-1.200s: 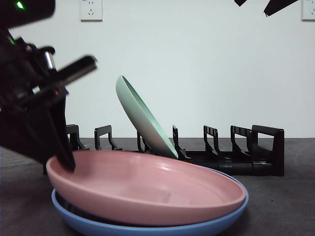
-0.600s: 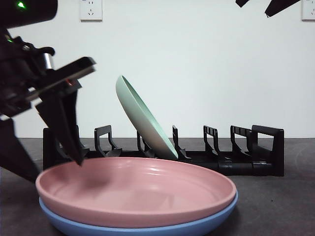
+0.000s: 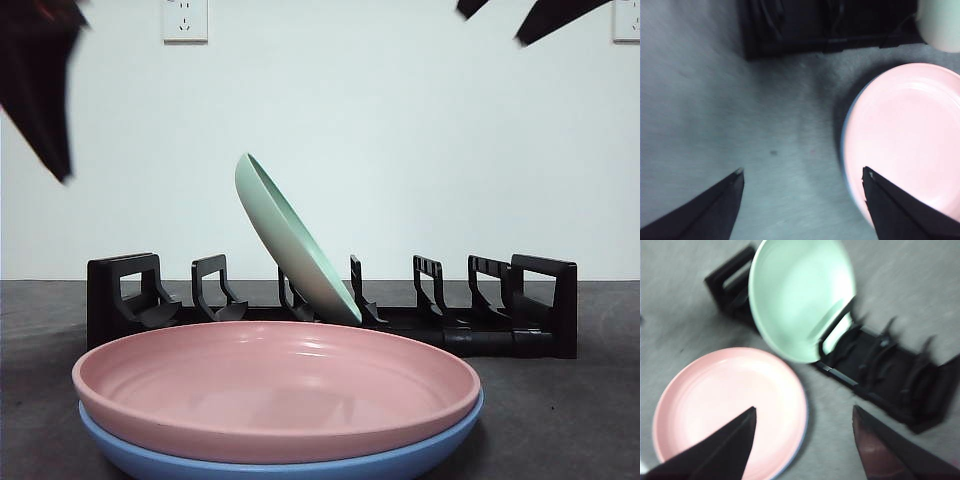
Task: Place the plate
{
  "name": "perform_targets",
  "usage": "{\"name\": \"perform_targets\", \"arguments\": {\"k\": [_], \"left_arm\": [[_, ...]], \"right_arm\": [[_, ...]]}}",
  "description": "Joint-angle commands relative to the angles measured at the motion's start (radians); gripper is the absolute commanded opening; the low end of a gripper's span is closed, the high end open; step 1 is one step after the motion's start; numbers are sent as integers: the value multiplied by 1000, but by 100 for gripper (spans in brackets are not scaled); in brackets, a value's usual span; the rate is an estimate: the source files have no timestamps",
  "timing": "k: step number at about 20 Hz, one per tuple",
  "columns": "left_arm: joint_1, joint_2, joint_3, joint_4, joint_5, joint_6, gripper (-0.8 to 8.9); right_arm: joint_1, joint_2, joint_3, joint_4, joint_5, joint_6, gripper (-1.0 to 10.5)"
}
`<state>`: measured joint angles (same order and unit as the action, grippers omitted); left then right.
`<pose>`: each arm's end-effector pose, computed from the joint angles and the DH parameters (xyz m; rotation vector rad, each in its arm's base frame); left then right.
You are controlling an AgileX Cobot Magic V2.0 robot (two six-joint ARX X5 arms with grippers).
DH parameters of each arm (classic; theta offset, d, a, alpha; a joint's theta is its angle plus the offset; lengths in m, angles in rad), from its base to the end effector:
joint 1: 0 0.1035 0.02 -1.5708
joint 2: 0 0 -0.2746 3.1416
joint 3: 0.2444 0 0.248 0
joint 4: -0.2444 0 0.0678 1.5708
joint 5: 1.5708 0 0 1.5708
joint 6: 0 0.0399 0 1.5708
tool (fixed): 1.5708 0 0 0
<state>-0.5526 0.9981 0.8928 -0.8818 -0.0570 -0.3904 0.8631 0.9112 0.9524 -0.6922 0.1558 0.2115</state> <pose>0.1511 -0.0905 0.2789 -0.0547 1.0166 -0.2603 0.1184 0.1289 0.3254 -0.1268 0.6461 0.6142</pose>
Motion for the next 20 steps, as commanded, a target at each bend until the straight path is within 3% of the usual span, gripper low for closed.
{"name": "perform_targets", "arguments": {"k": [1, 8, 11, 16, 20], "left_arm": [[36, -92, 21, -52, -8, 103, 378], [110, -372, 21, -203, -15, 132, 377], [115, -444, 21, -203, -15, 61, 377], [115, -456, 21, -203, -15, 37, 377], [115, -456, 21, -202, -15, 38, 377]], "right_arm": [[-2, 88, 84, 15, -37, 17, 306], [-75, 449, 410, -15, -247, 38, 305], [-102, 625, 566, -26, -317, 40, 305], [-115, 875, 785, -58, -323, 35, 305], [-115, 982, 861, -54, -340, 36, 304]]}}
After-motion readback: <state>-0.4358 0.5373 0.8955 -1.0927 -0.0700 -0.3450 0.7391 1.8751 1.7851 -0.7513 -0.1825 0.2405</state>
